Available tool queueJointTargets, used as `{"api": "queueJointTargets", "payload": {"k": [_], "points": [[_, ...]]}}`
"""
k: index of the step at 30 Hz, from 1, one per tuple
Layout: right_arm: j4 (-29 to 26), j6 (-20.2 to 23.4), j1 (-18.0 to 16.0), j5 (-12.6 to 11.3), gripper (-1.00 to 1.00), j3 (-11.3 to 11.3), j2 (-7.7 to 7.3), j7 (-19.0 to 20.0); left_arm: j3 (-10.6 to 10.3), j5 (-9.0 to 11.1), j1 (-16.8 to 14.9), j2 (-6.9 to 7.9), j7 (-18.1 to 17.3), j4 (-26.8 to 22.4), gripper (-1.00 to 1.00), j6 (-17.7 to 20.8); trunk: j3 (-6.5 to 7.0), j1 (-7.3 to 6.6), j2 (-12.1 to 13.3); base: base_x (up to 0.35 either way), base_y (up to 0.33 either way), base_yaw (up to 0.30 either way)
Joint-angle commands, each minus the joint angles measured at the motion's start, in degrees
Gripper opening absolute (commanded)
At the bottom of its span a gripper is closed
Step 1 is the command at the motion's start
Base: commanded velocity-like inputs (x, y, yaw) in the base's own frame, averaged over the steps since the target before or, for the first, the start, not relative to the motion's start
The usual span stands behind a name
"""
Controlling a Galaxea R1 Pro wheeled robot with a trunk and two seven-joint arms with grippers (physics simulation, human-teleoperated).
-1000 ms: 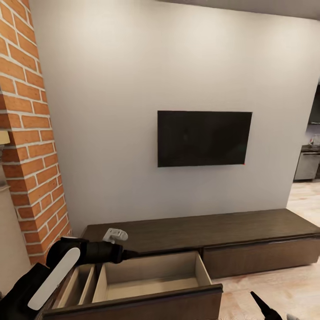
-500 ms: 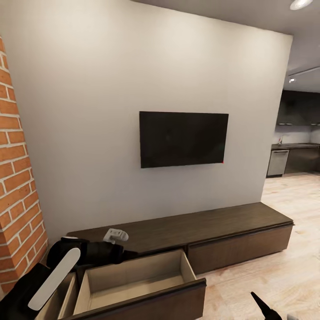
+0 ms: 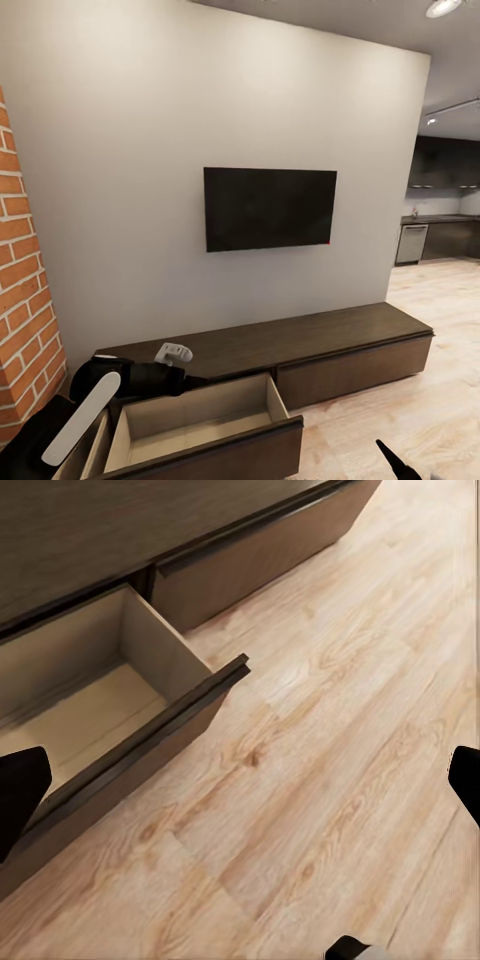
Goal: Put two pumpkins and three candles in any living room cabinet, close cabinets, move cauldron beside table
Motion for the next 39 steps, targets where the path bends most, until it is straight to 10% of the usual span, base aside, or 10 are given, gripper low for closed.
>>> {"api": "queueJointTargets", "payload": {"k": [1, 39], "points": [[0.15, 0.55, -0.06, -0.48, 1.00, -0.11, -0.01, 0.18, -0.03, -0.60, -0.05, 0.04, -0.58, -0.04, 1.00, 0.12, -0.06, -0.01, -0.04, -0.090, -0.168, -0.189], [6.47, -4.37, -0.06, -1.03, 1.00, -0.32, -2.01, 0.15, -0.04, -0.59, 0.02, 0.04, -0.66, -0.06, 1.00, 0.12, 1.78, -1.11, 1.96, -0.063, -0.158, -0.271]]}}
